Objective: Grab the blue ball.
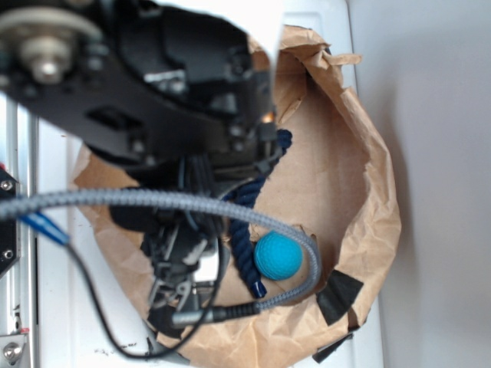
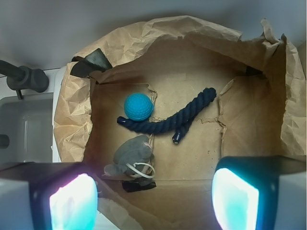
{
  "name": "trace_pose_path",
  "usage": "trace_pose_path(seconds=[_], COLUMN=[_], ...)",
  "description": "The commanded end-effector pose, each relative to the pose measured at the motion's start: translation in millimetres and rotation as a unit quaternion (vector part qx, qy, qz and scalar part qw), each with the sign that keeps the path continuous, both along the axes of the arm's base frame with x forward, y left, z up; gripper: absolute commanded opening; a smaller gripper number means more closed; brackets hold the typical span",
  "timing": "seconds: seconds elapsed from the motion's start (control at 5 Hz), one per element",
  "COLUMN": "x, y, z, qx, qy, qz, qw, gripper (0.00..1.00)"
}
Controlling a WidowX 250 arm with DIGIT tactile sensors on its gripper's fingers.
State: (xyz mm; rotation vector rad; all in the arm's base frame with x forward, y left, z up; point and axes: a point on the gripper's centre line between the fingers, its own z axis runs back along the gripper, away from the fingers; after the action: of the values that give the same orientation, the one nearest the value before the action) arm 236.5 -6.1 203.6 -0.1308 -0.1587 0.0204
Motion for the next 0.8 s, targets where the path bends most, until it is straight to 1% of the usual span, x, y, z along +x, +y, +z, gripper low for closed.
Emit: trace_pose_path(seconds=[0.0,0.2,0.4,0.6], x=[3.9,13.3,20.0,23.3], y=[12.9,11.1,8.1,2.6], z=[-24.2,-49.7,-75.0,-81.0], qx=[-0.013,0.008,0.009,0.015], qy=[-0.072,-0.123,-0.124,-0.128], qz=[0.016,0.042,0.035,0.046], qw=[0.997,0.991,0.992,0.991], gripper=[1.0,1.0,1.0,1.0])
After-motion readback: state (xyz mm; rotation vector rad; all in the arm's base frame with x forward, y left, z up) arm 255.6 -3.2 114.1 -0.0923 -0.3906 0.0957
